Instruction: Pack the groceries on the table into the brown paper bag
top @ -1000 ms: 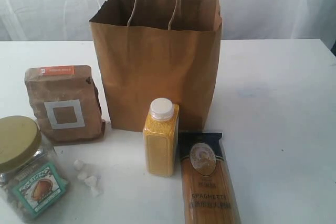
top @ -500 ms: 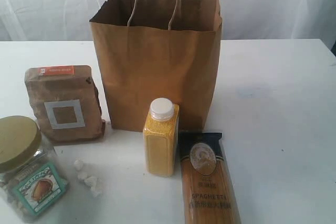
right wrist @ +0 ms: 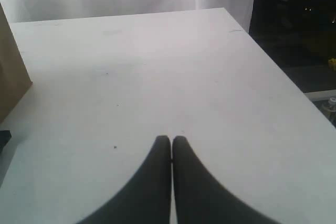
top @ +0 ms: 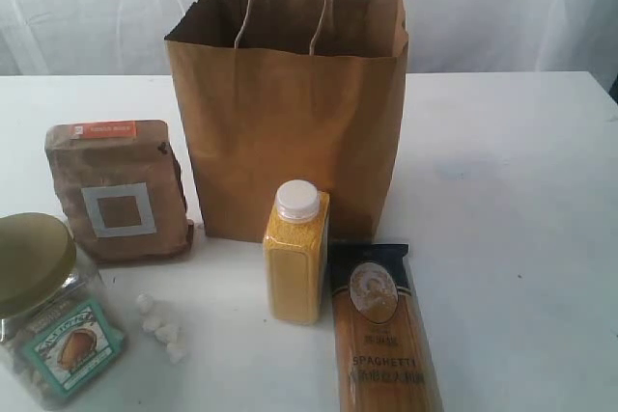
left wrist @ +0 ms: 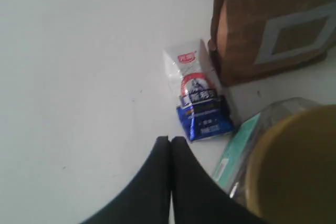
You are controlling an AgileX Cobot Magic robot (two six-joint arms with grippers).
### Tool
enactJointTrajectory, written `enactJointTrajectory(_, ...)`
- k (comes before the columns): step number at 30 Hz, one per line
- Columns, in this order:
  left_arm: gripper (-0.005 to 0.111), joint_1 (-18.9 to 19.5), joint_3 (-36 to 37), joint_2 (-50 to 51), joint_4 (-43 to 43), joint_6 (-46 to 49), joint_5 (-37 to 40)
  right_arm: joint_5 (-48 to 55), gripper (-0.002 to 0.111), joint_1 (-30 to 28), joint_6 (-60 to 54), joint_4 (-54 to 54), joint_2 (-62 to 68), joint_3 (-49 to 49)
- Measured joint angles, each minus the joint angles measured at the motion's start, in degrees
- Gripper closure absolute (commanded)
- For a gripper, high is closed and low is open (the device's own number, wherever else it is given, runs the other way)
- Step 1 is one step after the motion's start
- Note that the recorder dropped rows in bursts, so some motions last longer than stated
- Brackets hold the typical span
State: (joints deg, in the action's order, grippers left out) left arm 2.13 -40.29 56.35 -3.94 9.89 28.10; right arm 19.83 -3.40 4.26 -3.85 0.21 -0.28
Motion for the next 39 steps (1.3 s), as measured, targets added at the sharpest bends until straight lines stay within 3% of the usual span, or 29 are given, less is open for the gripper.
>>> enactJointTrajectory(4, 0.107, 0.0, -9.7, 6.2, 13.4, -7.4, 14.1, 0.0, 0.108, 0.0, 0.0, 0.0, 0.0, 0.0)
enactJointTrajectory(7, 0.107, 0.0, -13.3, 10.9, 16.5, -8.2, 22.4, 0.0, 0.108, 0.0, 0.0, 0.0, 0.0, 0.0)
enactJointTrajectory(10, 0.107, 0.0, -13.8, 13.3, 8.2, -1.4, 23.7, 0.0, 0.108, 0.0, 0.0, 0.0, 0.0, 0.0)
enactJointTrajectory(14, 0.107, 0.0, -12.0, 13.7, -3.9, 9.9, 17.8, 0.0, 0.108, 0.3, -0.1, 0.0, 0.0, 0.0)
enactJointTrajectory(19, 0.107, 0.0, -7.6, 13.7, -7.0, 12.4, 12.2, 0.0, 0.108, 0.6, -0.1, 0.0, 0.0, 0.0)
enactJointTrajectory(24, 0.107, 0.0, -5.9, 13.9, -10.3, 12.9, 20.5, 0.0, 0.108, 0.6, -0.1, 0.0, 0.0, 0.0)
enactJointTrajectory(26, 0.107, 0.0, -5.8, 13.9, -14.7, 14.2, 25.1, 0.0, 0.108, 0.6, -0.2, 0.0, 0.0, 0.0)
enactJointTrajectory(30, 0.107, 0.0, -5.8, 13.5, -29.0, 26.0, 34.0, 0.0, 0.108, 0.6, -0.2, 0.0, 0.0, 0.0)
enactJointTrajectory(33, 0.107, 0.0, -5.8, 12.9, -33.6, 31.3, 35.2, 0.0, 0.108, 0.6, -0.2, 0.0, 0.0, 0.0)
enactJointTrajectory(39, 0.107, 0.0, -5.8, 10.6, -30.3, 34.0, 32.4, 0.0, 0.108, 0.6, -0.2, 0.0, 0.0, 0.0)
